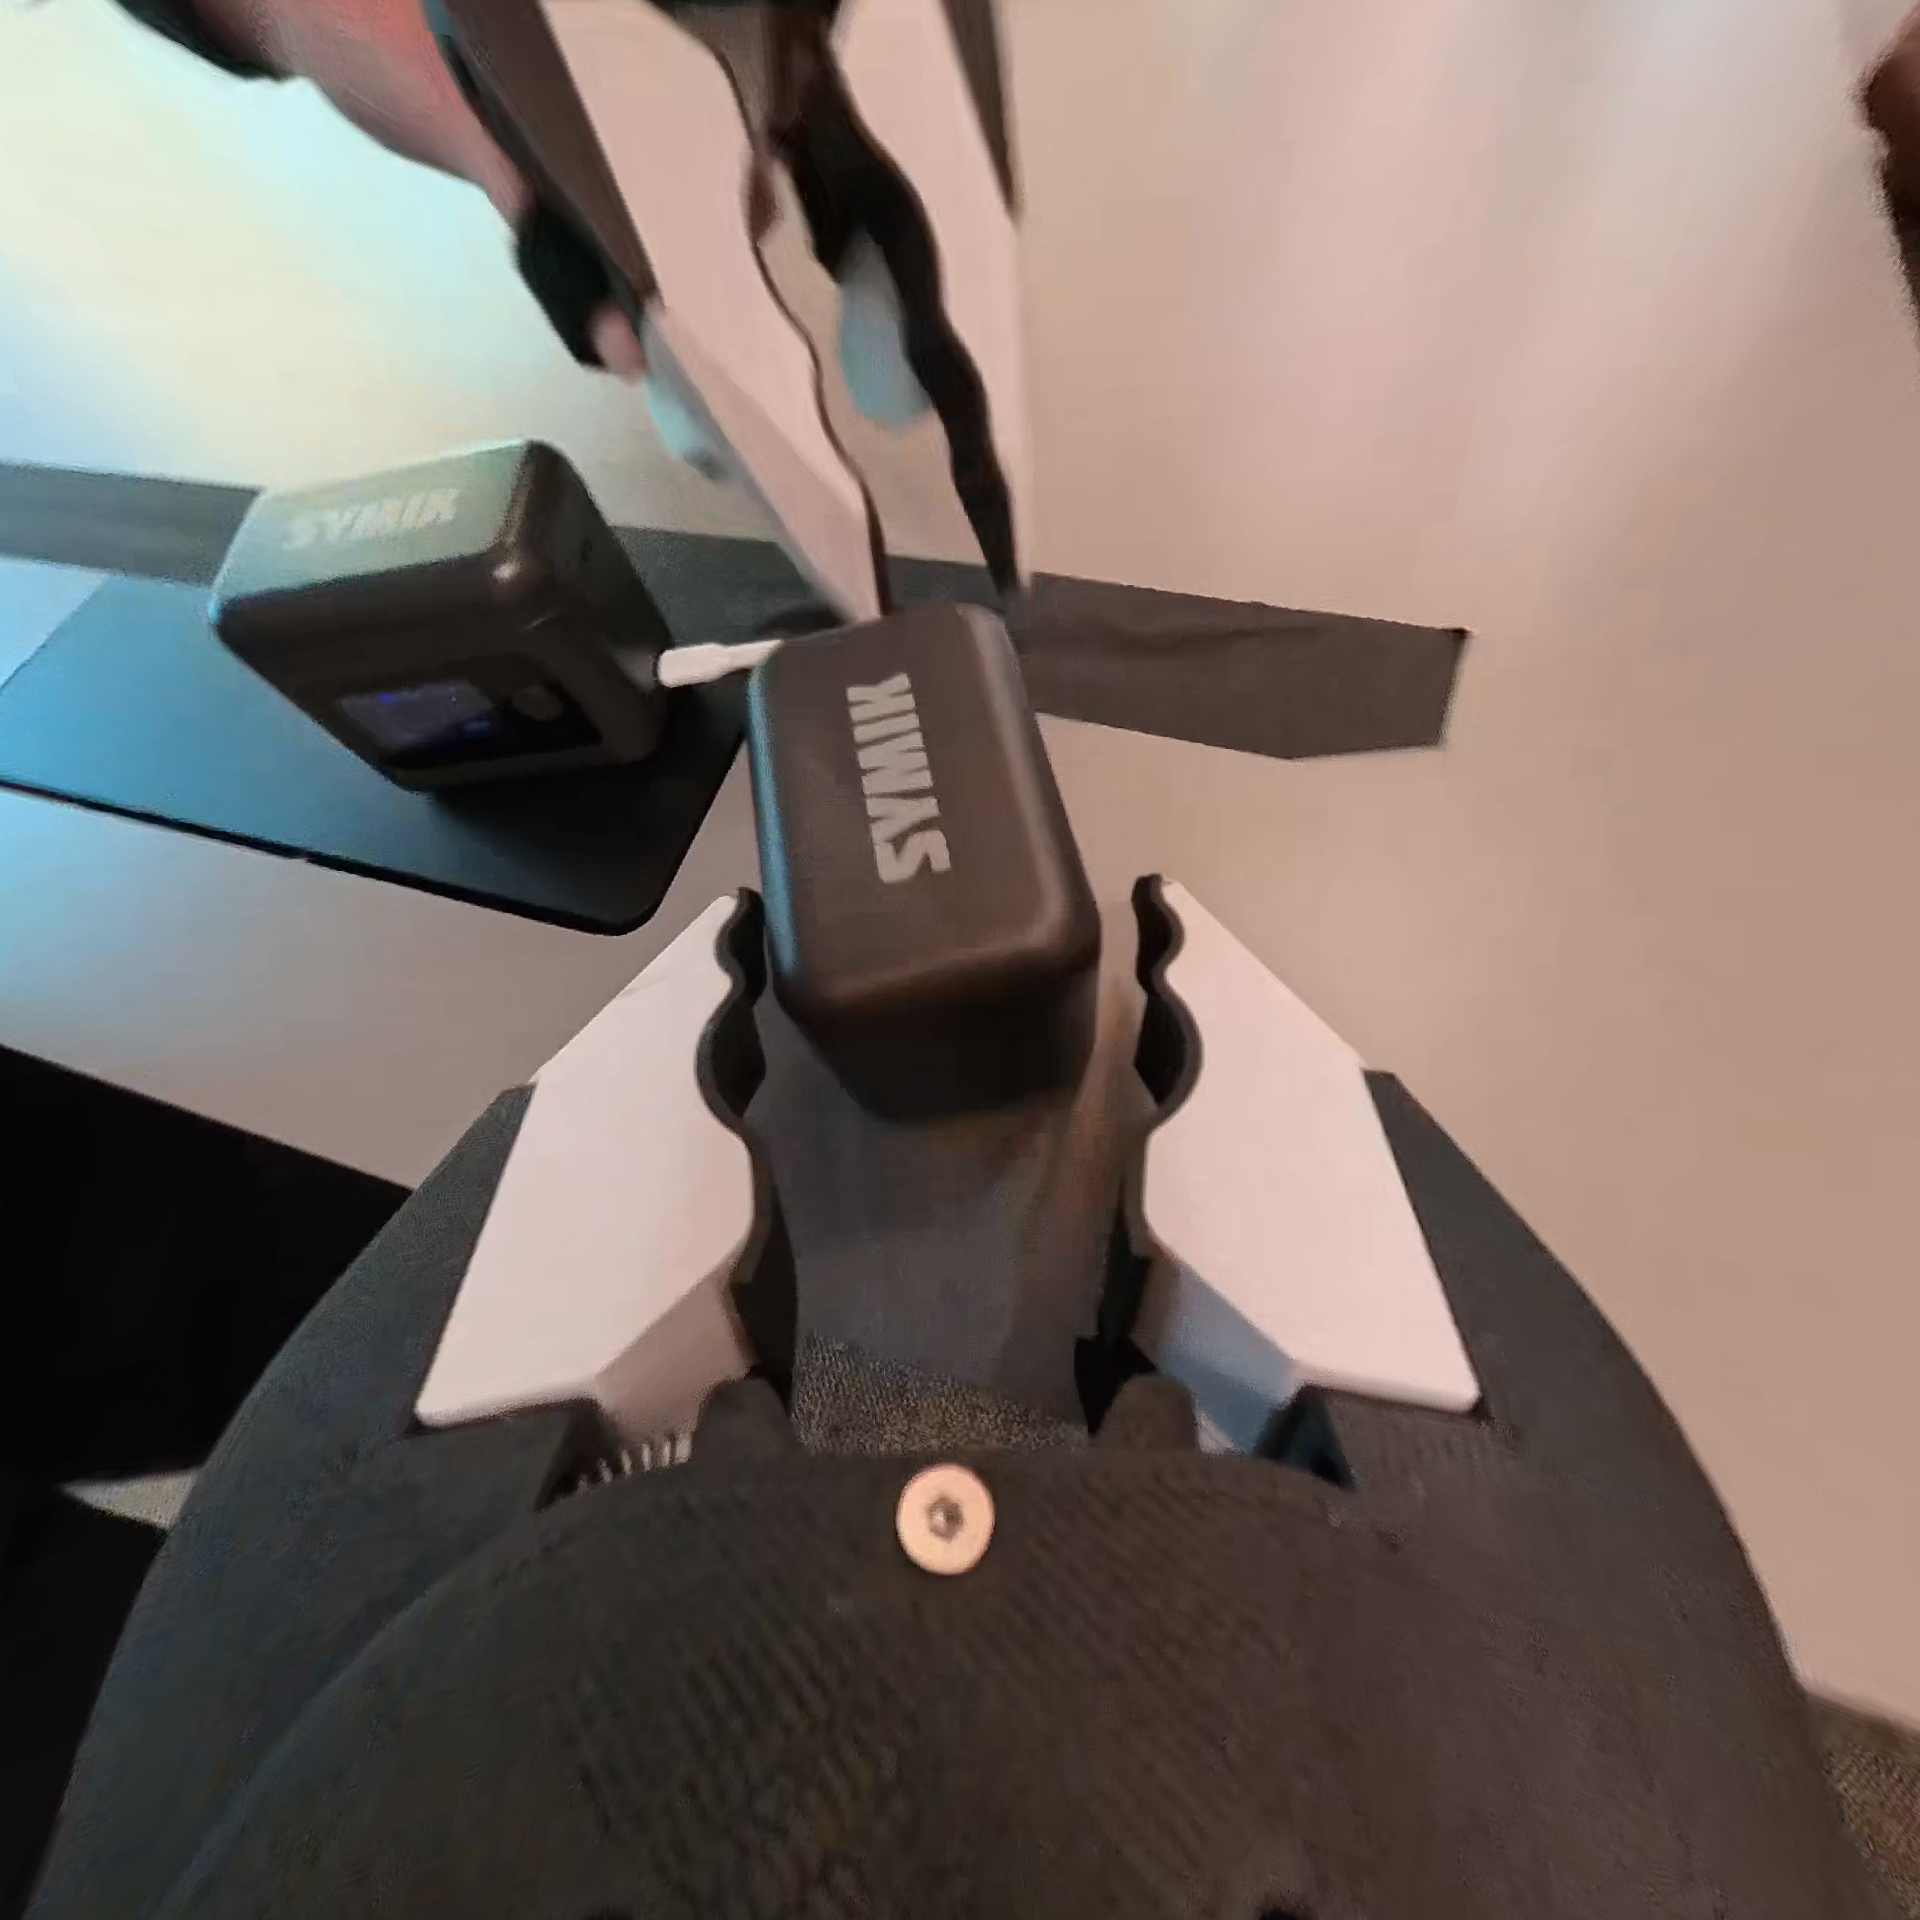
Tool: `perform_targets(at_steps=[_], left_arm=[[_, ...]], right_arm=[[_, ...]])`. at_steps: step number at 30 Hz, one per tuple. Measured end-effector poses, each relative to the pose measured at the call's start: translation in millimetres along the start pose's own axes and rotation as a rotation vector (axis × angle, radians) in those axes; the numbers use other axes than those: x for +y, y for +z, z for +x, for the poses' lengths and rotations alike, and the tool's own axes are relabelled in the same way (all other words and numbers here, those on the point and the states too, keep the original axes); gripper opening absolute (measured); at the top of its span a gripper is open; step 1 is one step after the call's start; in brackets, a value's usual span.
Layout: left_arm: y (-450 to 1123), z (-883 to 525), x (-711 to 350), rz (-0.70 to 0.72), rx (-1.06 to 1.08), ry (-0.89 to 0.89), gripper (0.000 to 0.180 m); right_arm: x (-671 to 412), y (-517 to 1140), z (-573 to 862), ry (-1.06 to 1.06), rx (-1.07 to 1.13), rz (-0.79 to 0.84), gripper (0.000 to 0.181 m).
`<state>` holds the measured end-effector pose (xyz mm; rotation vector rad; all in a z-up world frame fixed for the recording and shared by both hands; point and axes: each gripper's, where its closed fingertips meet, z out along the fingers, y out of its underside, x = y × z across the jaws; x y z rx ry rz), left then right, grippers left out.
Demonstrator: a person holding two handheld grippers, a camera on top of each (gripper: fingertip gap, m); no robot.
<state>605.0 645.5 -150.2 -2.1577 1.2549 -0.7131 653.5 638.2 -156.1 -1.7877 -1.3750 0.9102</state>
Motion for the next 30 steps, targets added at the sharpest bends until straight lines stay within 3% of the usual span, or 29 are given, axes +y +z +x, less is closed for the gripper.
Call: perform_targets(at_steps=[4, 10, 16, 19, 22, 24, 26, 30], left_arm=[[-51.7, -17.1, -5.8, 0.21, -0.136, -0.237, 0.029], [-54.1, -13.7, 20.8, 0.189, -0.03, -0.349, 0.018], [-78.0, -1.4, 26.3, 0.354, 0.057, -0.612, 0.023], [-90.8, 17.4, 36.5, 0.403, 0.03, -0.69, 0.035], [-90.6, 44.6, 47.7, 0.381, -0.041, -0.72, 0.055], [-85.2, 62.8, 46.4, 0.376, -0.06, -0.738, 0.056], [-82.4, 70.4, 44.9, 0.384, -0.125, -0.732, 0.055], [-81.0, 63.3, 41.7, 0.397, -0.252, -0.75, 0.05]], right_arm=[[-1.1, -18.1, 8.0, 0.067, 0.092, 0.035, 0.073], [-27.5, -33.4, 5.3, -0.018, 0.082, -0.029, 0.072], [-42.7, -34.1, -3.0, -0.064, 0.059, -0.128, 0.071], [-49.4, -31.7, -22.8, -0.003, 0.017, -0.137, 0.056], [-55.0, -26.1, -47.7, 0.227, -0.023, -0.091, 0.041], [-52.7, -22.7, -54.7, 0.324, 0.0, -0.076, 0.024], [-53.1, -21.5, -53.8, 0.307, 0.033, -0.052, 0.02], [-56.8, -23.6, -32.4, 0.074, 0.037, -0.132, 0.019]])
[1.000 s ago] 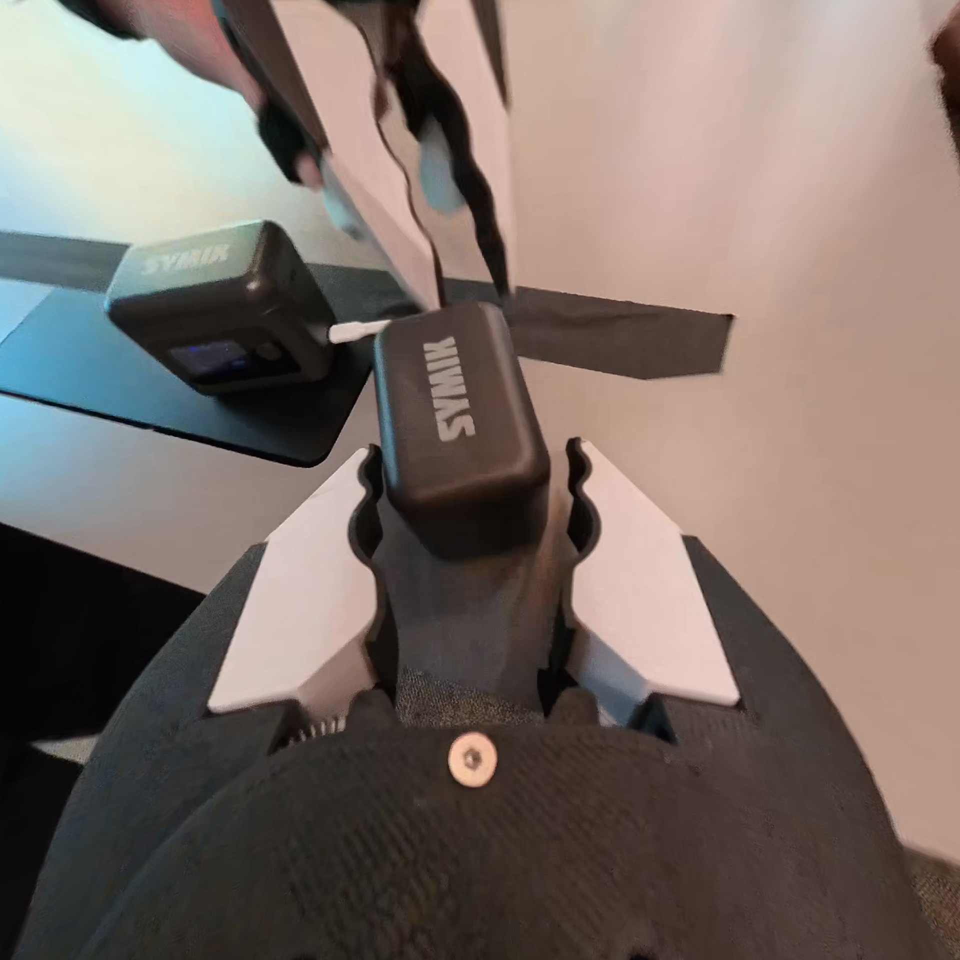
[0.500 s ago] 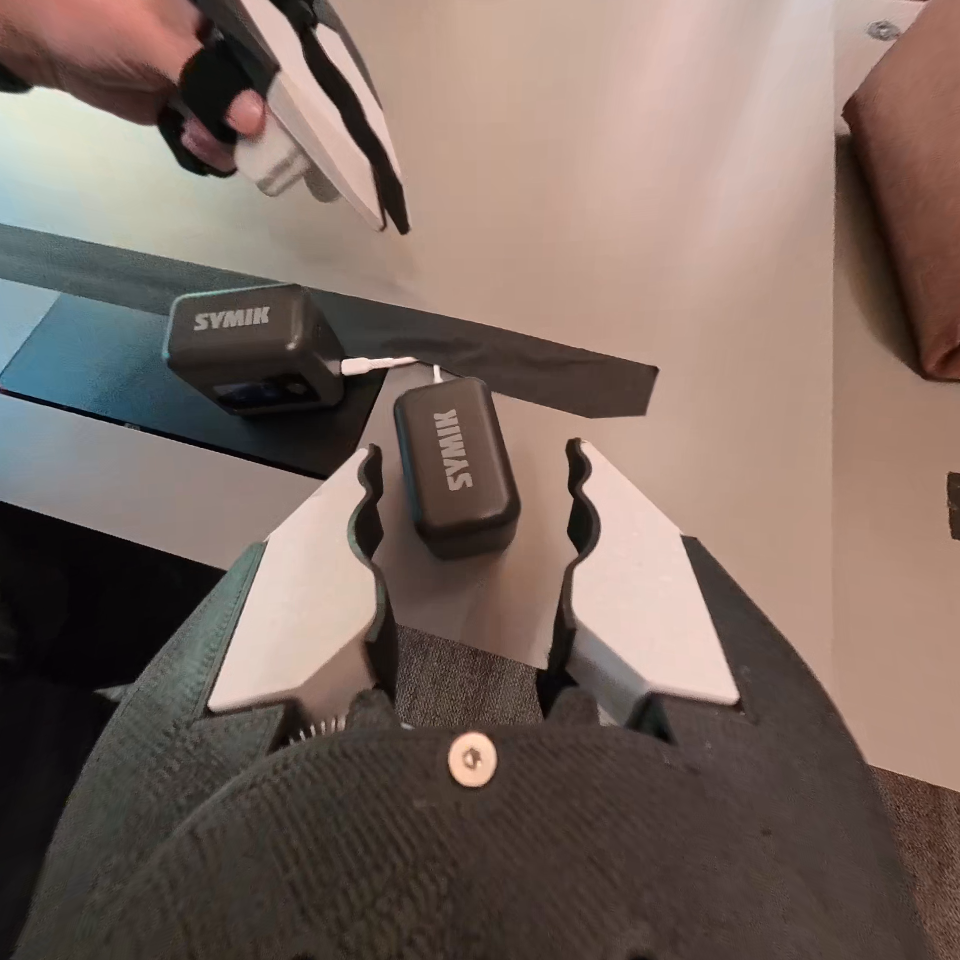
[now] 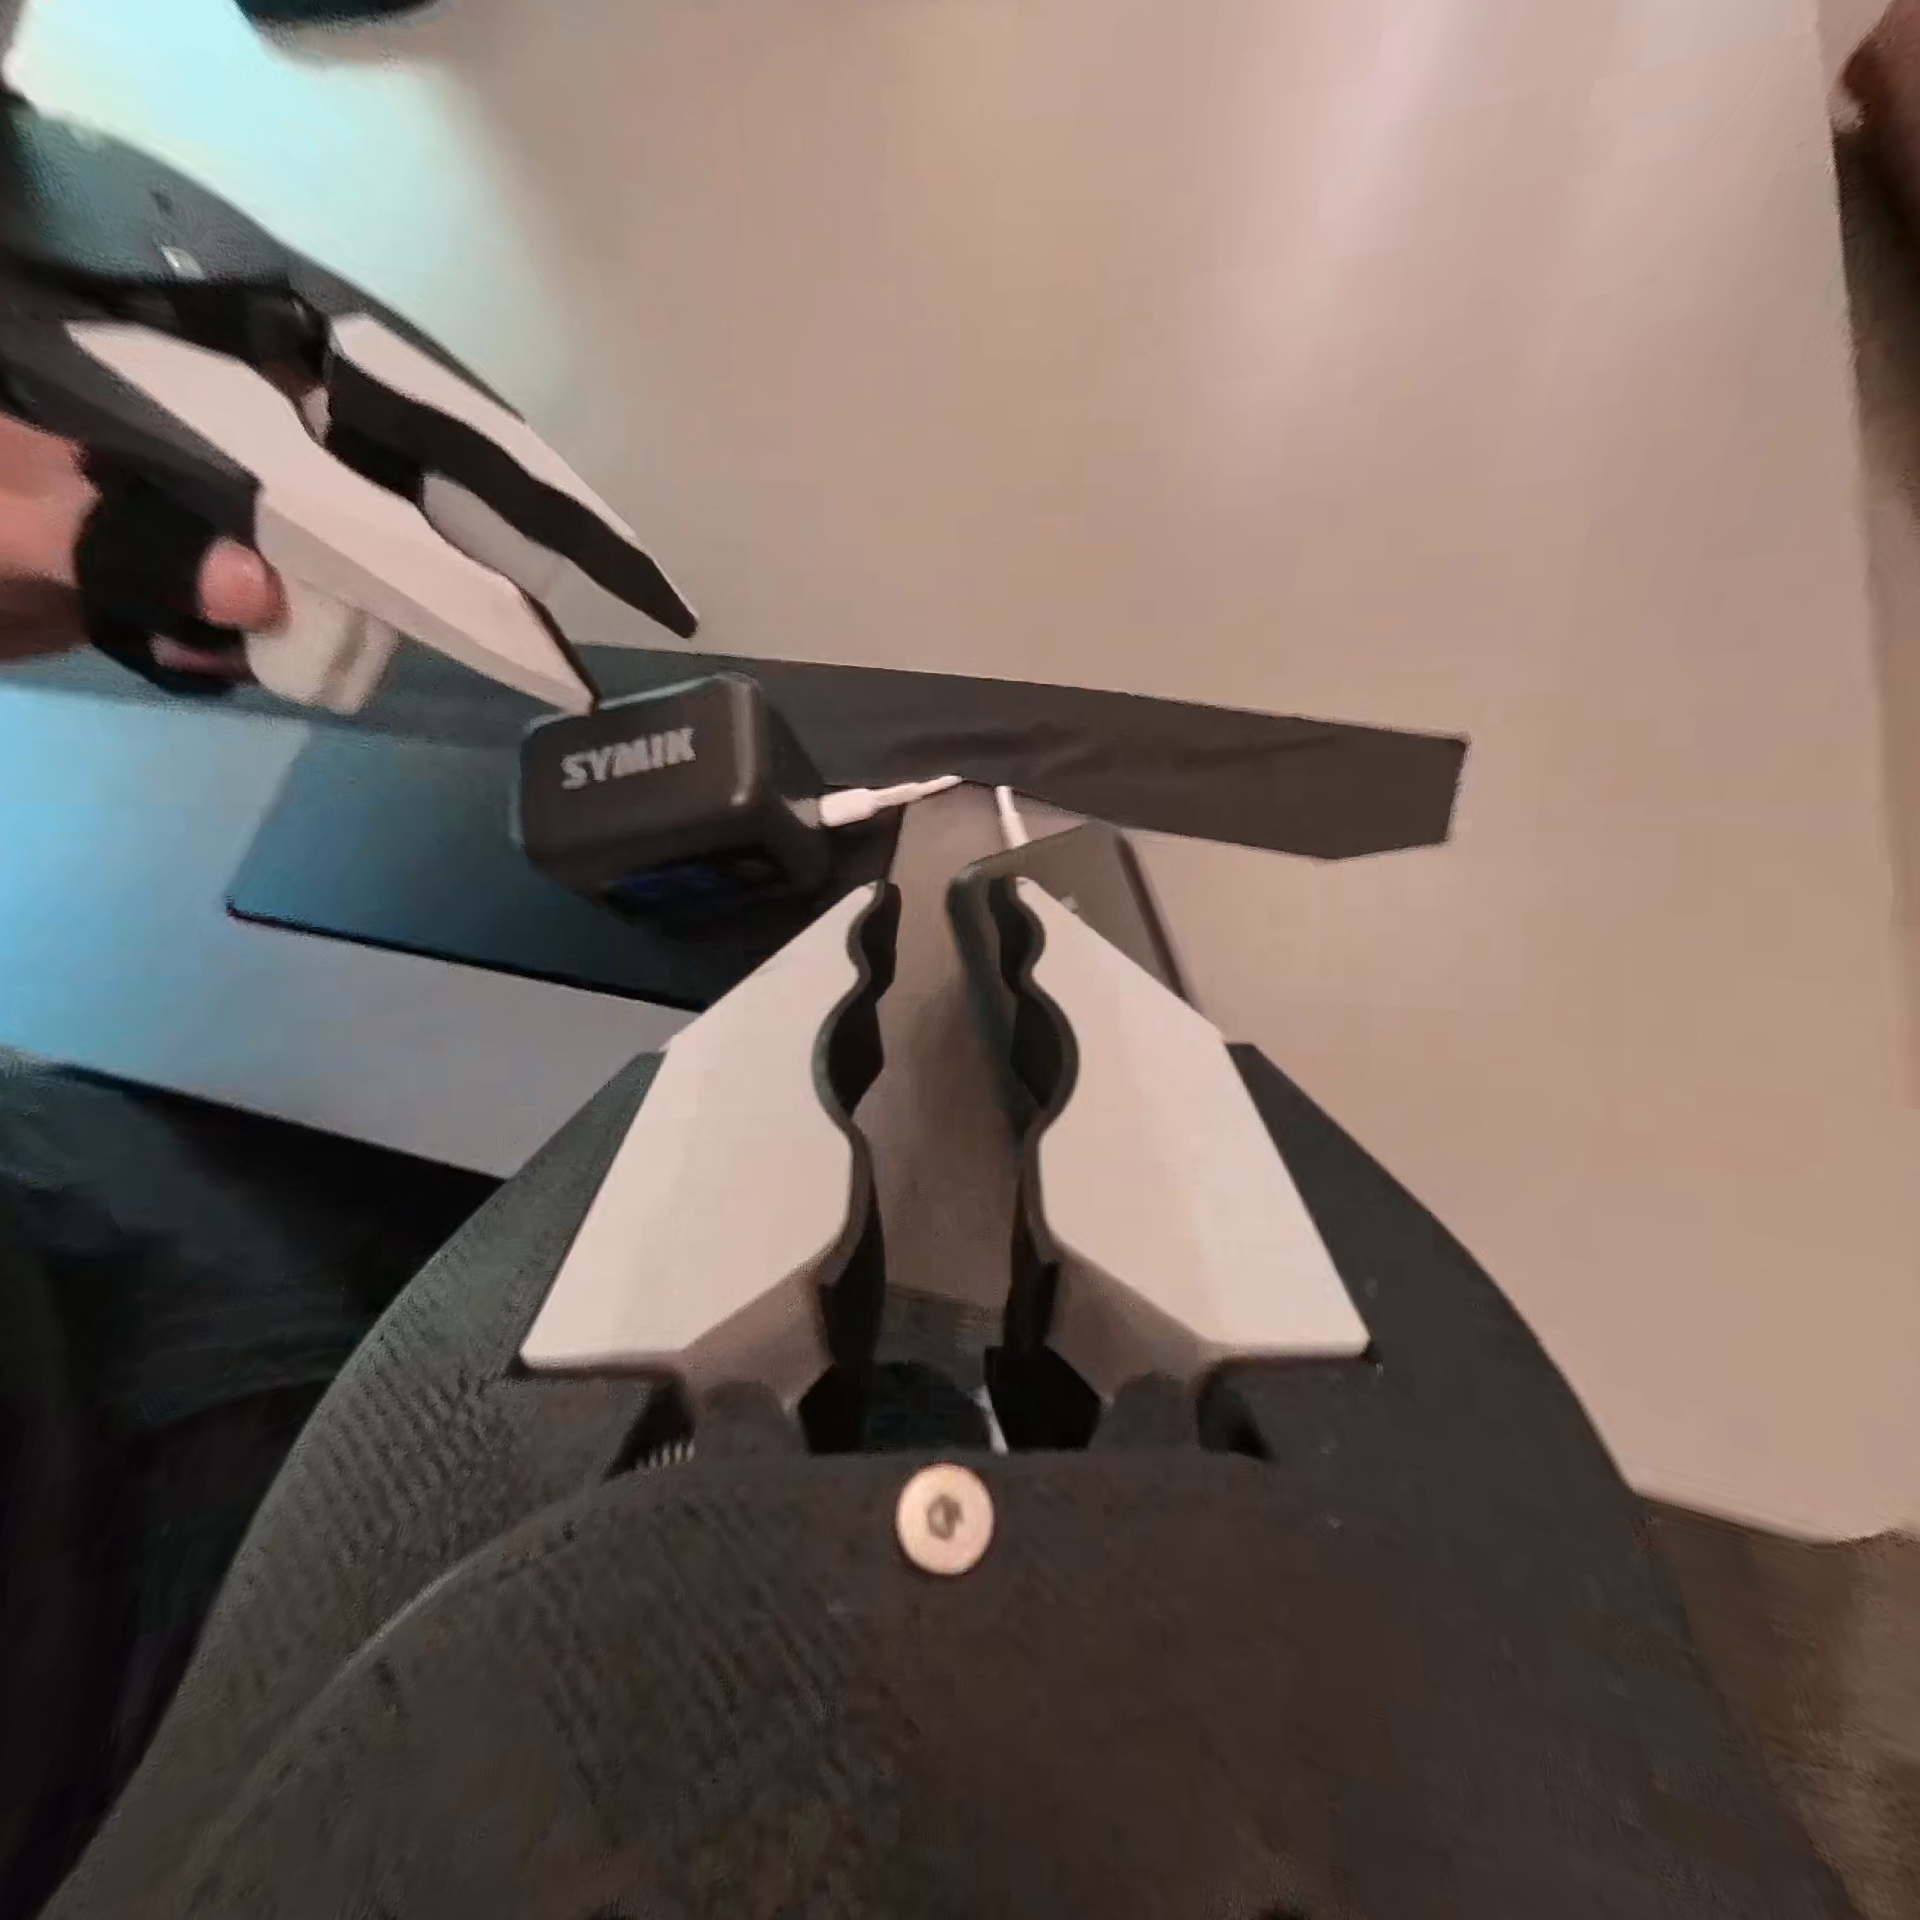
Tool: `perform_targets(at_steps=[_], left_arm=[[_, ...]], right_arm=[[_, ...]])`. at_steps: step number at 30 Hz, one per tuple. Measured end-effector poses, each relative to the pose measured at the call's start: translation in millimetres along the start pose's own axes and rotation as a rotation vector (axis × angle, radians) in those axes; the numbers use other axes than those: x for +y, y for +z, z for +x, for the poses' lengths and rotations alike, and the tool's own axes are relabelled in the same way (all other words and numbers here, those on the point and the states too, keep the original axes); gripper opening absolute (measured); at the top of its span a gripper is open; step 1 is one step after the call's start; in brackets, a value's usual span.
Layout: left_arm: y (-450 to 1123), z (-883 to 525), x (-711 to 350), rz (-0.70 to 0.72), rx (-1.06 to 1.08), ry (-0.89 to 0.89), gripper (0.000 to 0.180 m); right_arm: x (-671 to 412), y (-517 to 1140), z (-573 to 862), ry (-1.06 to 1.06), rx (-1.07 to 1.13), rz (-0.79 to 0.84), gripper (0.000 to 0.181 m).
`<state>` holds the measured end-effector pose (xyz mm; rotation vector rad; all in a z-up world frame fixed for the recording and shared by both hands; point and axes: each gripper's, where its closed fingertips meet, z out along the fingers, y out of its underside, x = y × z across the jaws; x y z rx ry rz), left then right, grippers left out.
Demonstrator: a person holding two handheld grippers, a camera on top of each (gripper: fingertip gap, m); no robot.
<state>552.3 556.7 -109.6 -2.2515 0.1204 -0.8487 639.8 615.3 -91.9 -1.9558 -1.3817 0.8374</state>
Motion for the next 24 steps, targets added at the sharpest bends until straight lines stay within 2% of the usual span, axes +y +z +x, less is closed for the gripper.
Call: perform_targets(at_steps=[3, 6, 10, 14, 17, 21, 24], left_arm=[[-3.4, 9.9, -20.5, 0.091, -0.029, -0.054, 0.036], [-3.3, 25.5, -34.1, 0.145, -0.109, -0.06, 0.03], [9.2, 42.2, -39.3, 0.197, -0.248, -0.121, 0.027], [26.9, 55.8, -41.9, 0.261, -0.312, -0.277, 0.03], [39.9, 61.4, -39.8, 0.293, -0.34, -0.326, 0.039], [52.7, 51.3, -23.8, 0.293, -0.486, -0.424, 0.057], [57.1, 49.1, -23.6, 0.374, -0.633, -0.53, 0.065]], right_arm=[[-11.6, -2.3, 20.4, -0.084, -0.083, -0.004, 0.018], [-10.5, -0.5, 41.6, -0.083, -0.229, -0.03, 0.014], [12.3, 10.1, 71.4, -0.091, -0.379, -0.172, 0.013], [32.3, 16.4, 71.3, -0.181, -0.547, -0.327, 0.006], [43.0, 17.3, 60.1, -0.299, -0.675, -0.421, 0.004], [50.3, 18.0, 45.5, -0.431, -0.872, -0.438, 0.0], [49.4, 13.3, 32.6, -0.502, -1.055, -0.425, 0.0]])
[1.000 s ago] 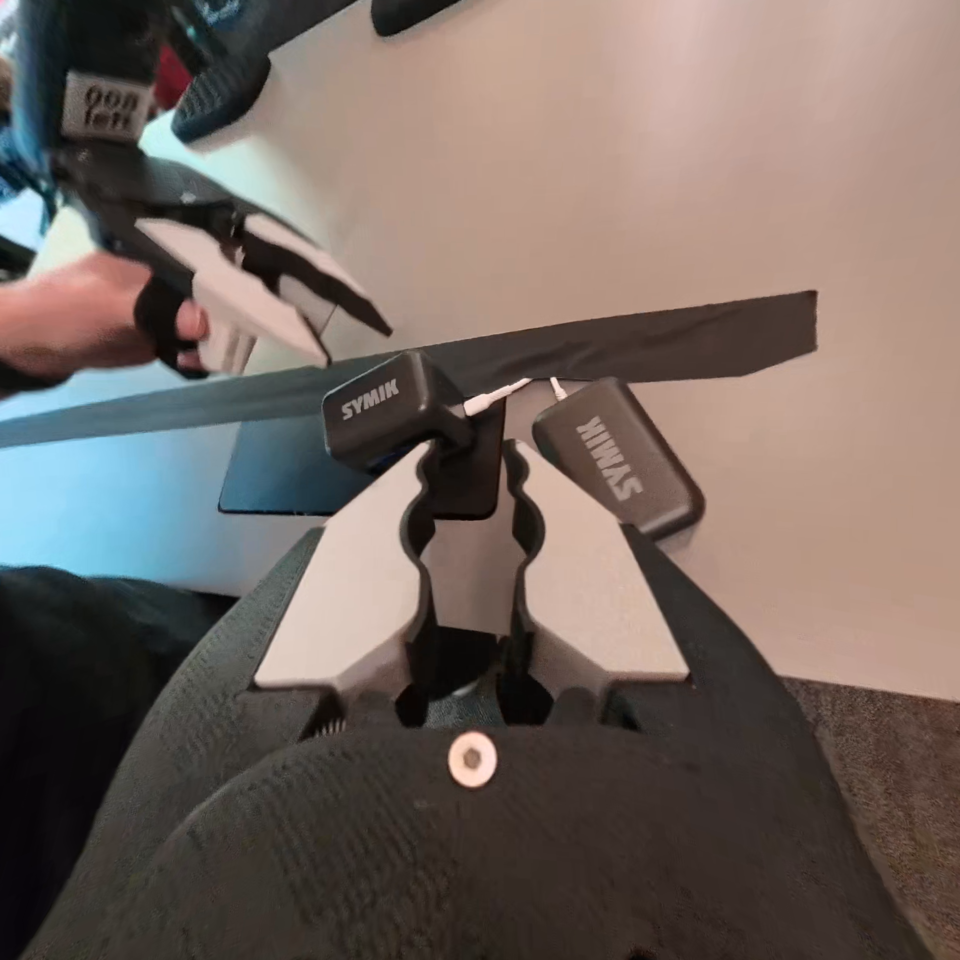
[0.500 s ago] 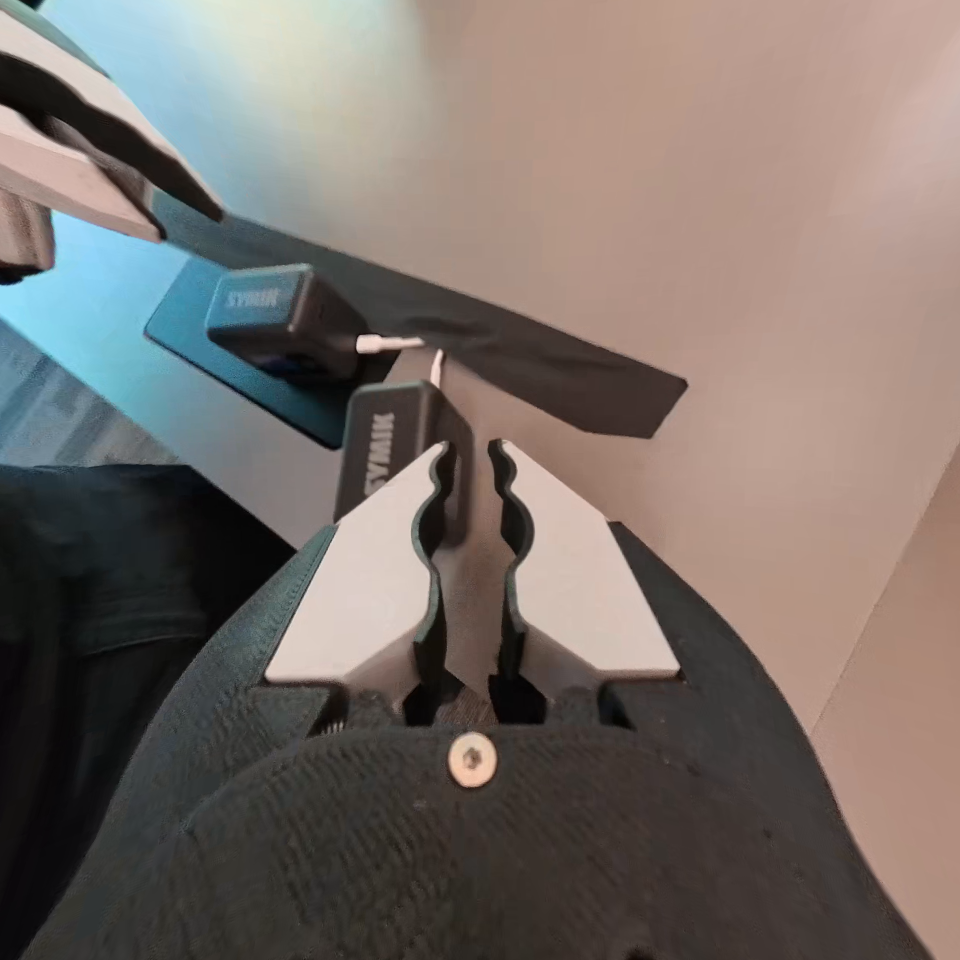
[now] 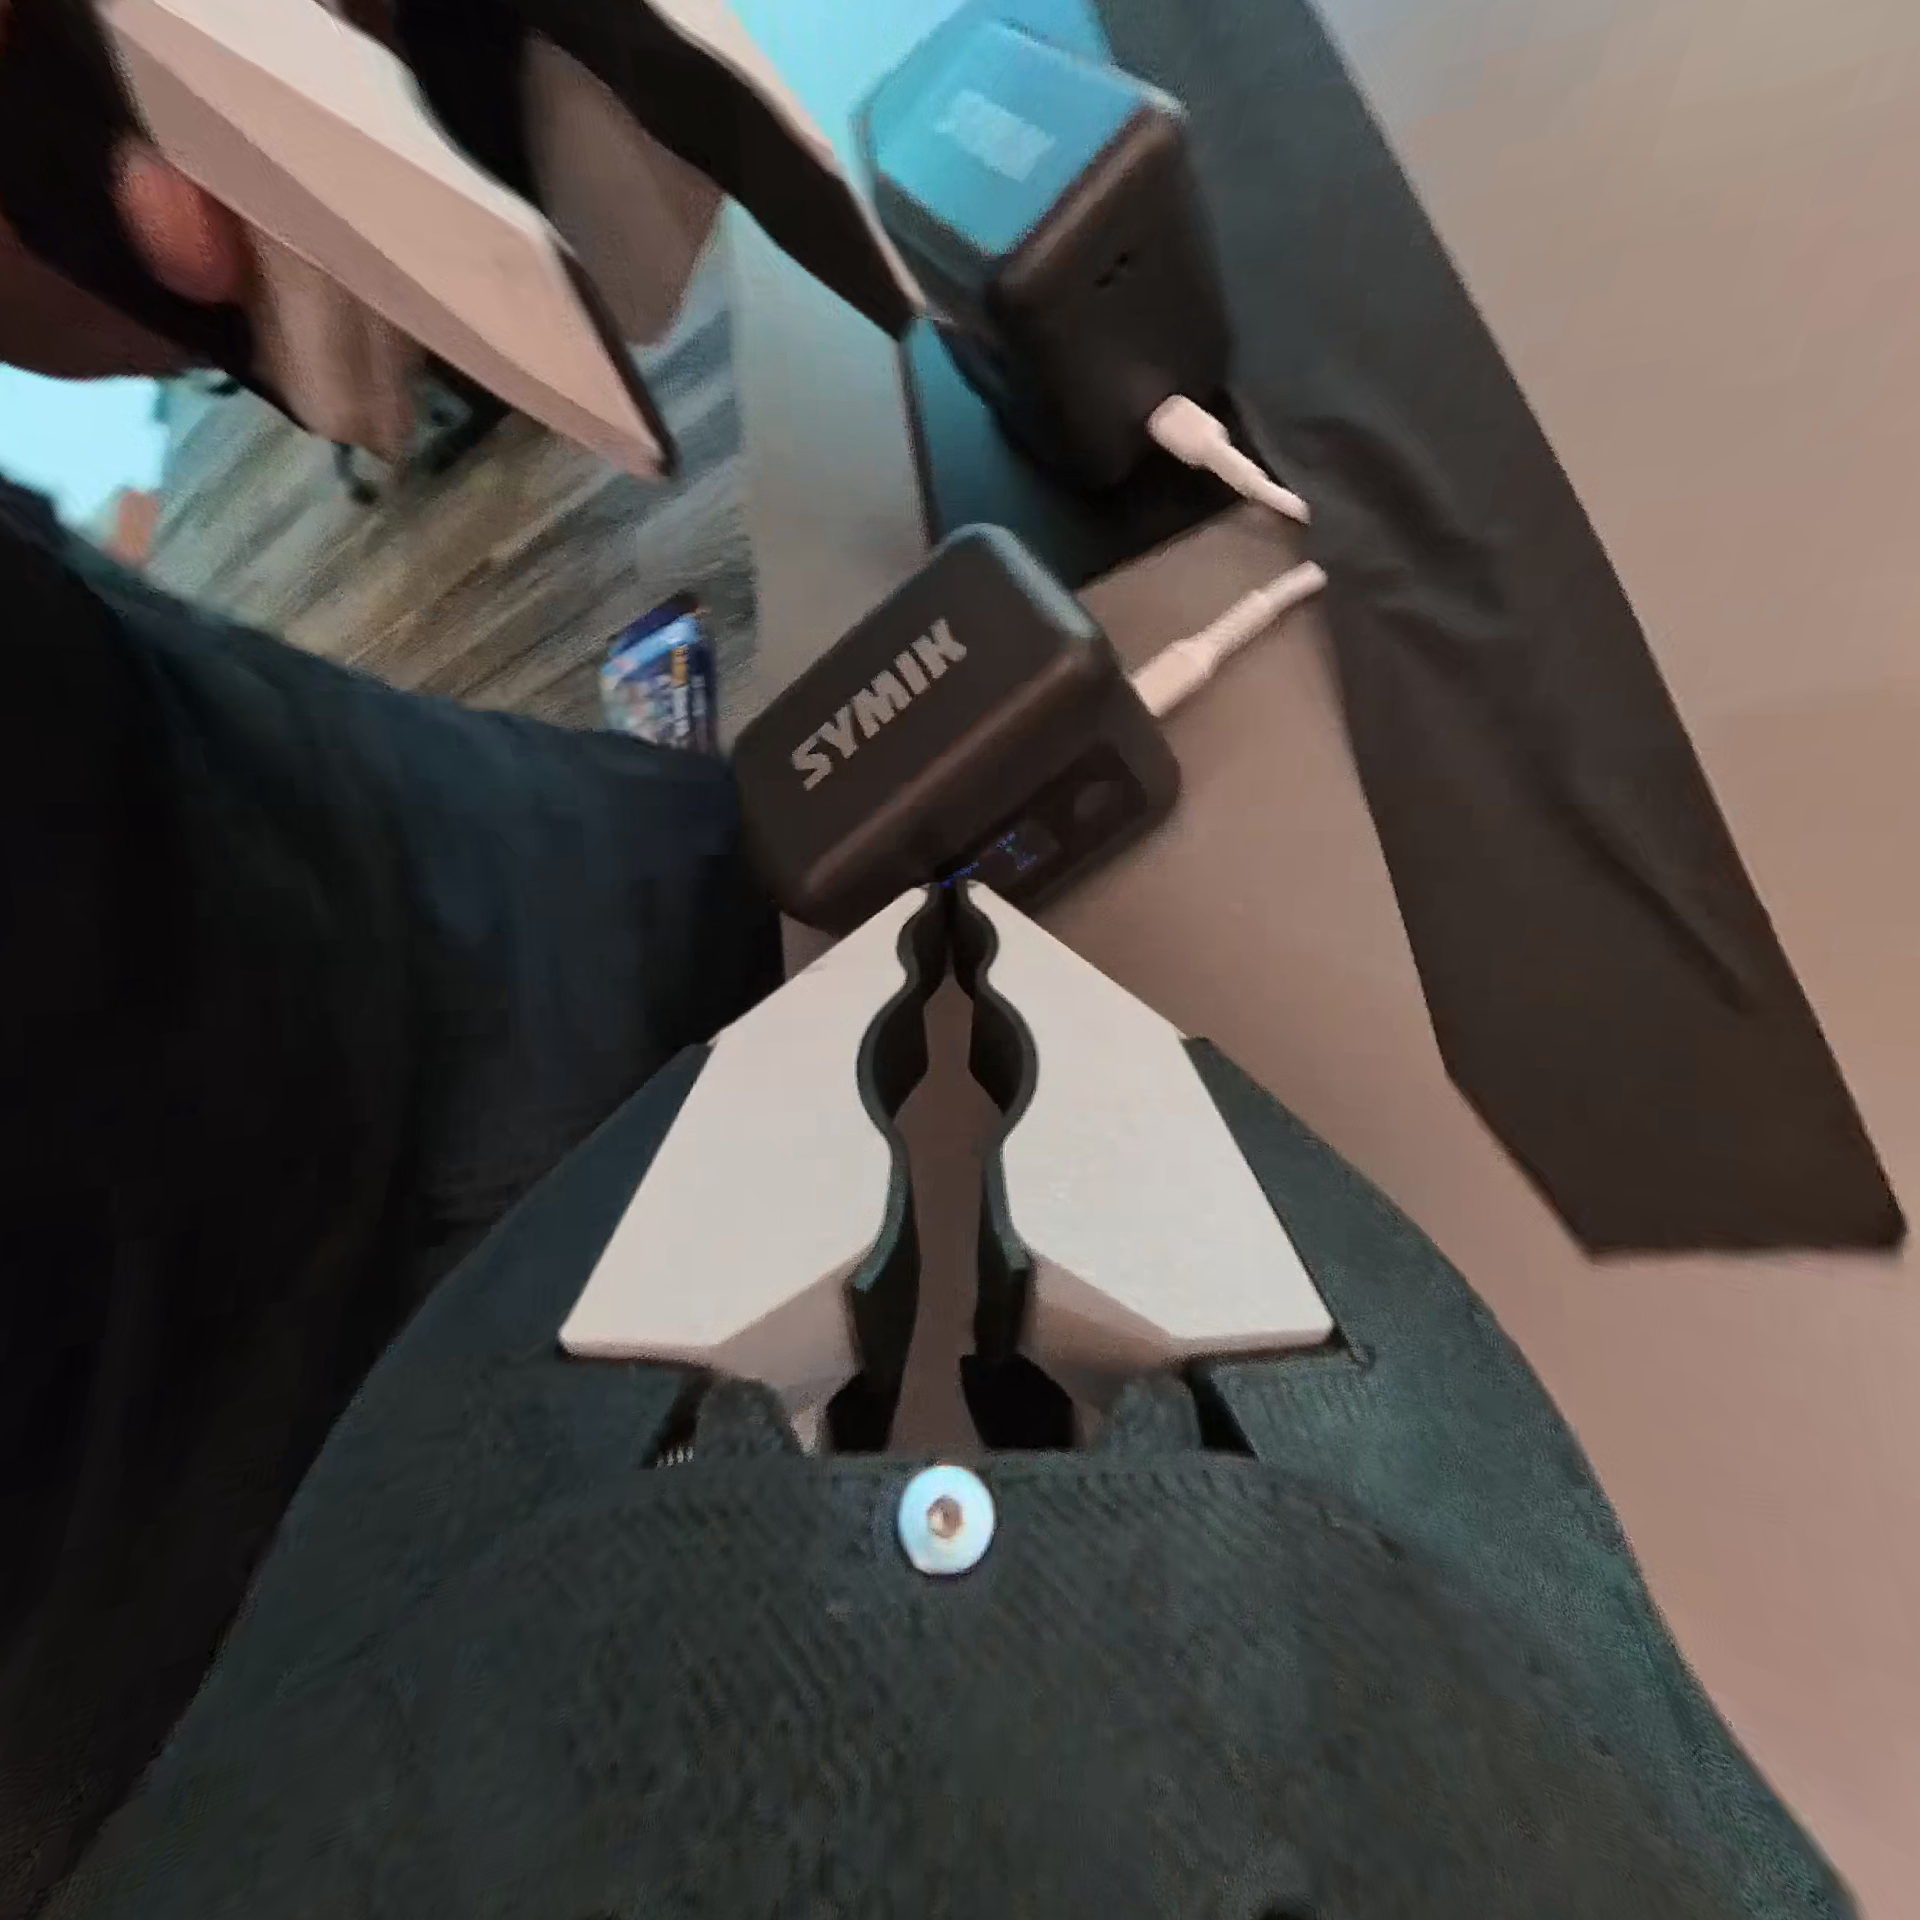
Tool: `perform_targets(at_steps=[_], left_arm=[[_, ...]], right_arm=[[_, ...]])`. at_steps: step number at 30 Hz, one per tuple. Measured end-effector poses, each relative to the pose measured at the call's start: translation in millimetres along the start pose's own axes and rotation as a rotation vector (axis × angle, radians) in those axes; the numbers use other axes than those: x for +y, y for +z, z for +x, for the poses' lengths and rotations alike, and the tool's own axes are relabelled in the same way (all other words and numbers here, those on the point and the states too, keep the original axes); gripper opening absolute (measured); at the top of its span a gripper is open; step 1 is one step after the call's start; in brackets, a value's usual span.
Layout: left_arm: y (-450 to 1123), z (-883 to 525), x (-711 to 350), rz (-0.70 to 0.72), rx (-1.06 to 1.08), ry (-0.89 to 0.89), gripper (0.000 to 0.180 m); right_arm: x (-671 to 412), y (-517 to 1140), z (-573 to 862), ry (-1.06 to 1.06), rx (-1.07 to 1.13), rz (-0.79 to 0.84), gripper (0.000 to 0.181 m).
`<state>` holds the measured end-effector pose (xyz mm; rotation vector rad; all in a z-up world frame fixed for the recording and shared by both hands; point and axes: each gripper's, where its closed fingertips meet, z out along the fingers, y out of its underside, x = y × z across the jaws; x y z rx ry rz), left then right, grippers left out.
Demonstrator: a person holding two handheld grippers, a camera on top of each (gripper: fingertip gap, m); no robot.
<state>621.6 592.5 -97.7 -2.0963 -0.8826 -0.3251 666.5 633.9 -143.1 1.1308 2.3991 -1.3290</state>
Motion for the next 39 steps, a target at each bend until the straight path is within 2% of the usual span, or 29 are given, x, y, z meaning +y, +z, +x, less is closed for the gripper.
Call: perform_targets(at_steps=[4, 7, 11, 14, 16, 21, 25, 26, 29, 31, 36, 39], left_arm=[[11.4, 0.4, 15.6, 0.141, -0.268, -0.081, 0.065], [18.2, 9.6, 21.7, 0.215, -0.402, -0.141, 0.067], [27.4, 4.5, 31.1, 0.234, -0.588, -0.122, 0.069], [37.7, -4.8, 34.7, 0.285, -0.637, -0.149, 0.067], [44.1, -6.6, 31.0, 0.326, -0.629, -0.149, 0.057], [35.7, -11.3, 32.0, 0.396, -0.676, -0.077, 0.056], [34.5, -16.3, 35.1, 0.428, -0.71, -0.078, 0.058], [35.7, -17.7, 36.0, 0.438, -0.715, -0.085, 0.06], [38.5, -20.9, 35.8, 0.472, -0.725, -0.082, 0.066], [46.5, -25.0, 40.4, 0.436, -0.732, -0.082, 0.074], [49.3, -31.0, 37.4, 0.425, -0.782, -0.003, 0.067], [49.2, -30.4, 38.5, 0.422, -0.782, 0.027, 0.067]], right_arm=[[-4.4, 10.7, -2.2, -0.271, -0.119, -0.015, 0.0], [-3.5, 12.0, -8.1, -0.393, -0.22, -0.026, 0.002], [-0.1, 15.9, -4.0, -0.521, -0.313, -0.068, 0.002], [0.2, 13.4, 16.8, -0.679, -0.301, -0.147, 0.003], [-10.9, 8.3, 31.3, -0.807, -0.297, -0.161, 0.002], [-51.2, 7.0, 26.6, -1.058, -0.493, -0.272, 0.017], [-54.7, 18.2, 33.9, -1.32, -0.603, -0.462, 0.016], [-54.7, 20.2, 35.1, -1.373, -0.638, -0.455, 0.017], [-49.7, 25.5, 34.8, -1.402, -0.799, -0.375, 0.022], [-42.4, 29.6, 39.0, -1.419, -0.859, -0.347, 0.026], [-25.6, 35.5, 35.7, -1.396, -1.016, -0.29, 0.028], [-32.2, 42.5, 25.0, -1.401, -1.014, -0.209, 0.019]])
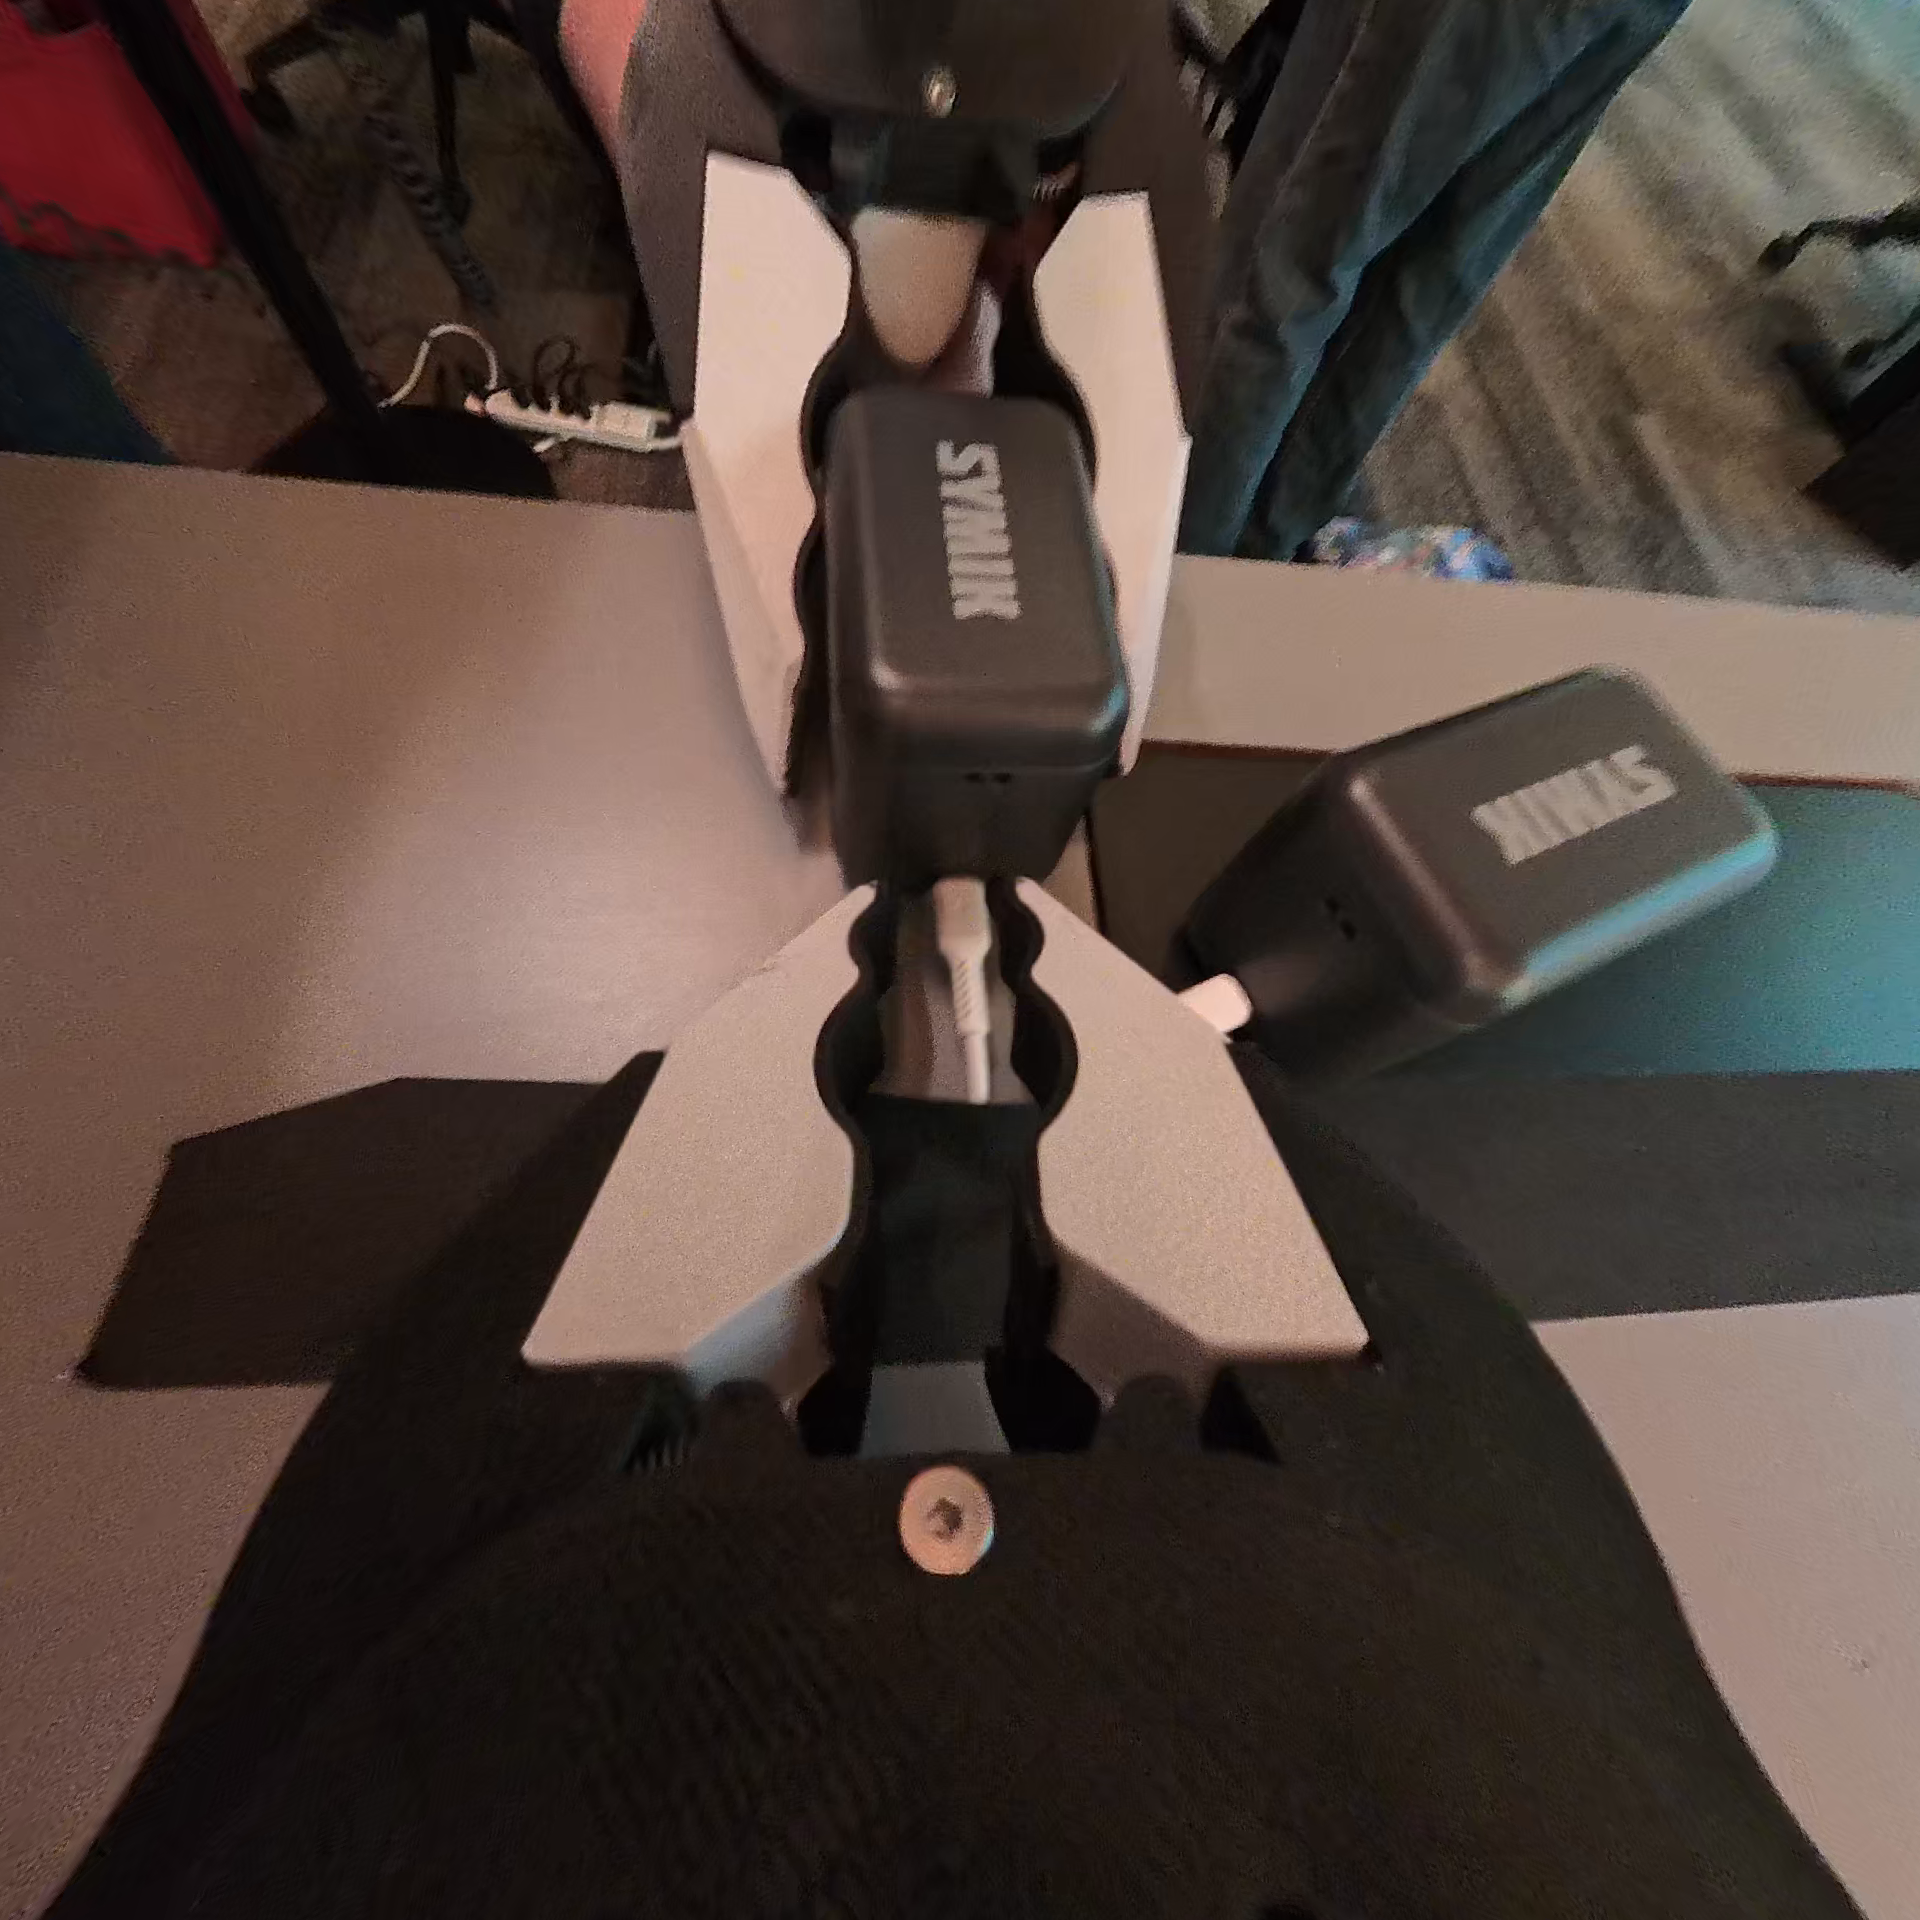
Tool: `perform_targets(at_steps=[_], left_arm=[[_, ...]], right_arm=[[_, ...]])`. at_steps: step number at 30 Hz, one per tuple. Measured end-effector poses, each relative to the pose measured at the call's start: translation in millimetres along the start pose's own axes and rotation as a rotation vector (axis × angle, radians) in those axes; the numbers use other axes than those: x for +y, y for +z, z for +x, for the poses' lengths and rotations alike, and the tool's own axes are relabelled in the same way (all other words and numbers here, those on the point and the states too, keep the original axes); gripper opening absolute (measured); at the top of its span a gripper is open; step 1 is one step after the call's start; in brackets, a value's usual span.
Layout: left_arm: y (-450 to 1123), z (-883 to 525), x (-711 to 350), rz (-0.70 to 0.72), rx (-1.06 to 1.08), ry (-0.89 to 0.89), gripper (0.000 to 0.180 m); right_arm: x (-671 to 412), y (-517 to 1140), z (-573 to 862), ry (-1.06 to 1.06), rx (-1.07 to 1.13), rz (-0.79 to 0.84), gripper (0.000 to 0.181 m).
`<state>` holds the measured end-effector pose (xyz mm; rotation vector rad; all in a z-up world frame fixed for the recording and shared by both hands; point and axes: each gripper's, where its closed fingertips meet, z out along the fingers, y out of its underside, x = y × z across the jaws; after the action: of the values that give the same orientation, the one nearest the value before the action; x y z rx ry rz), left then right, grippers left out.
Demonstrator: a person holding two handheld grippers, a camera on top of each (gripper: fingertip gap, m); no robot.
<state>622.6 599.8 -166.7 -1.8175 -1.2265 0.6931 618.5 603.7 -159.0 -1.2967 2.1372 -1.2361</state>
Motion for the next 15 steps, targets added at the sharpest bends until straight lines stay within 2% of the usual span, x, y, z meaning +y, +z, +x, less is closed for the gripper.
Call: perform_targets(at_steps=[3, 6, 7, 12, 15], left_arm=[[0.2, -0.3, -0.7, 0.015, -0.008, -0.008, 0.067], [3.3, 2.7, 1.7, -0.032, -0.001, -0.001, 0.073], [4.8, 4.3, 1.7, -0.044, -0.001, 0.001, 0.068], [5.7, 4.4, 0.5, -0.04, -0.001, -0.001, 0.066], [7.3, 2.9, -3.3, -0.002, 0.001, 0.0, 0.067]], right_arm=[[-0.8, 3.2, 3.8, -0.103, 0.024, 0.001, 0.025], [5.0, 7.3, -1.0, -0.14, -0.012, -0.043, 0.014], [4.9, 7.8, -0.2, -0.13, -0.014, -0.047, 0.011], [8.1, 10.1, 0.5, -0.142, -0.011, -0.083, 0.011], [8.3, 10.5, 0.7, -0.18, 0.062, -0.101, 0.011]])
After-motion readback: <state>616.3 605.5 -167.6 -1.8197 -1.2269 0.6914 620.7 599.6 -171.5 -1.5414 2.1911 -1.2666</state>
